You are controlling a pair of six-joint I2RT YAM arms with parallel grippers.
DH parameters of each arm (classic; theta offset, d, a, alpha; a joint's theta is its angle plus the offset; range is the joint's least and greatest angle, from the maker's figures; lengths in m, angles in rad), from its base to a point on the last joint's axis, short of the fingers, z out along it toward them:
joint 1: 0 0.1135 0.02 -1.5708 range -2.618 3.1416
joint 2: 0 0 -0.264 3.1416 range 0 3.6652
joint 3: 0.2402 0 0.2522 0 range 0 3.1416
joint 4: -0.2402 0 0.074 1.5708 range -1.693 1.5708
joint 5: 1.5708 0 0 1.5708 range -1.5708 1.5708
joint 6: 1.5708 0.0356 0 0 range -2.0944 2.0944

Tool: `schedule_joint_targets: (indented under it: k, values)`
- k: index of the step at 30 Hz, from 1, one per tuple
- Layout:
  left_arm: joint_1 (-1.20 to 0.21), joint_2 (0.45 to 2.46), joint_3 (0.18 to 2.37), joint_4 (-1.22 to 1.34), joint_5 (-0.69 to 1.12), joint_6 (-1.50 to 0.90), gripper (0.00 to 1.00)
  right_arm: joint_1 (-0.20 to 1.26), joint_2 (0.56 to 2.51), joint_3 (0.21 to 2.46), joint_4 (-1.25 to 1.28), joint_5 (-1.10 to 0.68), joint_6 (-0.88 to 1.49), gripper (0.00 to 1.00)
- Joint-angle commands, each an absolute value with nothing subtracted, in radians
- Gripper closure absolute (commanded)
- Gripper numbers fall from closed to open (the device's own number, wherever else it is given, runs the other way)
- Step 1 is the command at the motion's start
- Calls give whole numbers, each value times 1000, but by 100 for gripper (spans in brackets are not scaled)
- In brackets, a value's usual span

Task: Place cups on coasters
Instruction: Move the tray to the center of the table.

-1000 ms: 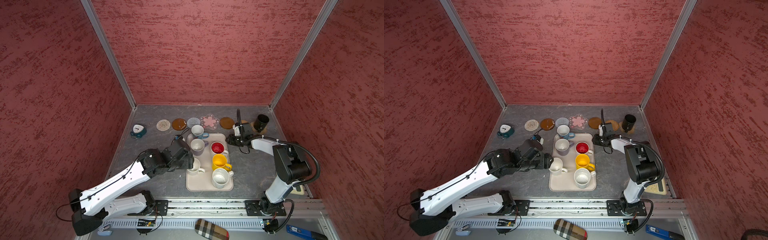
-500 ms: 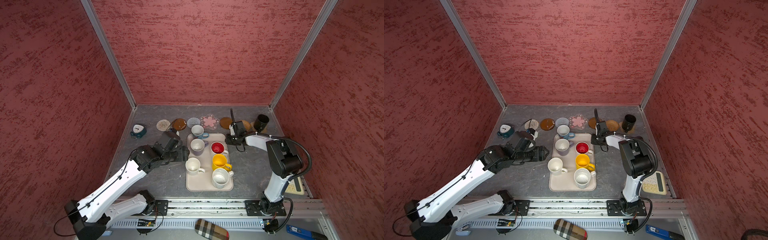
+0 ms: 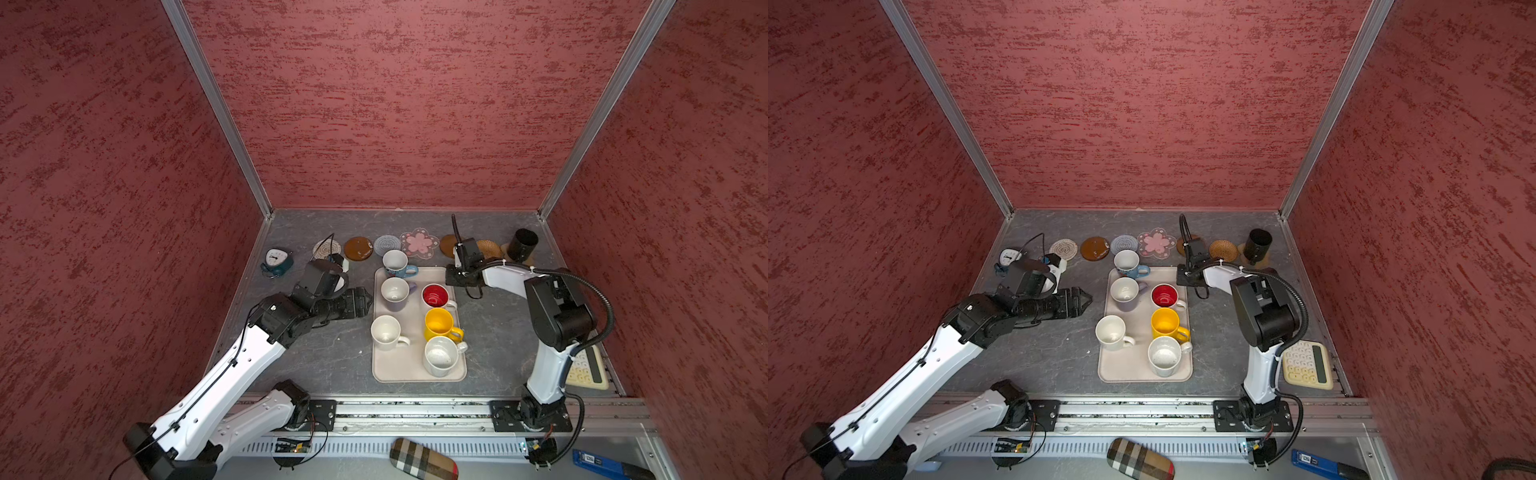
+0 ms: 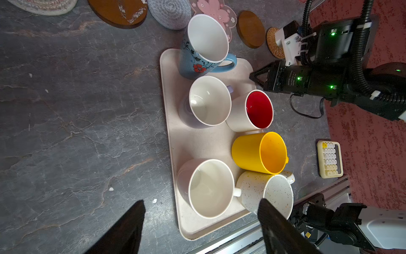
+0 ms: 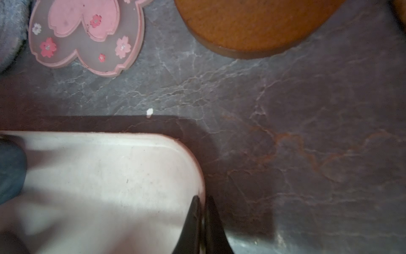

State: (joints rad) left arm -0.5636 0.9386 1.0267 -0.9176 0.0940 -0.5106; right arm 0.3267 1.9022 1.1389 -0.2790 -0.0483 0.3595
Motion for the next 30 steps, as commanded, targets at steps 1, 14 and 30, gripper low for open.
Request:
schedule_joint_targets:
  k: [1,14,30]
  values:
    - [-544,917,1011,-887,133,-477,18,326,1941,1164,-329,33,401,98]
    - [-495,905,970,-859,194,-450,18,325,1988,1223,-351,58,469,100]
    - [-452,910,954,-851,225,-433,18,306,2038,1305,-378,82,497,100]
